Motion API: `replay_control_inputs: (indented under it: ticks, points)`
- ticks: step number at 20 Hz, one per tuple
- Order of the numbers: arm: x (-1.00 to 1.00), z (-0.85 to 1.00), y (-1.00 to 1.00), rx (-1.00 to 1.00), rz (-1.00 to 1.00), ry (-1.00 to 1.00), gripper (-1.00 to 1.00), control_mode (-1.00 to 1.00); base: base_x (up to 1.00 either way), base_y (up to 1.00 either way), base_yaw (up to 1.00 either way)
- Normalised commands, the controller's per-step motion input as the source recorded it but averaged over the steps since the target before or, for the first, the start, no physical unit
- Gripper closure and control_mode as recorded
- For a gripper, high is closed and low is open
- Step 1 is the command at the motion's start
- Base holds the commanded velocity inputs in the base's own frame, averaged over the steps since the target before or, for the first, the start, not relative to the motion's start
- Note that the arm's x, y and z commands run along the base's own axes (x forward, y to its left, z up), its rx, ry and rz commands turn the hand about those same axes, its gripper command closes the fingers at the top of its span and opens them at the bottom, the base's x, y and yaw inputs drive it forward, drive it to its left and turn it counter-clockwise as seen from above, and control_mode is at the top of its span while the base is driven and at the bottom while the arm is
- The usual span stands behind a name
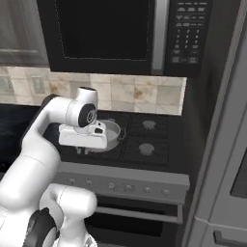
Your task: Put the lemon and mushroom in the pot. Retrieve the spatula and lightly stir the vegetables in the pot.
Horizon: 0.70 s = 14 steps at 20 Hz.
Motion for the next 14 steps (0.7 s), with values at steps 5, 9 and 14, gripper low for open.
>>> replay_control_inputs:
  ticks: [5, 9, 14]
  points:
    - [0.00, 0.00, 0.00, 0.00, 0.00, 0.00, 1.00, 1.00, 0.40, 0.23, 0.00]
    - [0.00, 0.00, 0.00, 0.00, 0.00, 0.00, 1.00, 1.00, 0.56, 0.14, 0.00]
    - [0.00, 0.00, 0.00, 0.00, 0.00, 0.00, 1.00, 1.00, 0.97, 0.00, 0.00]
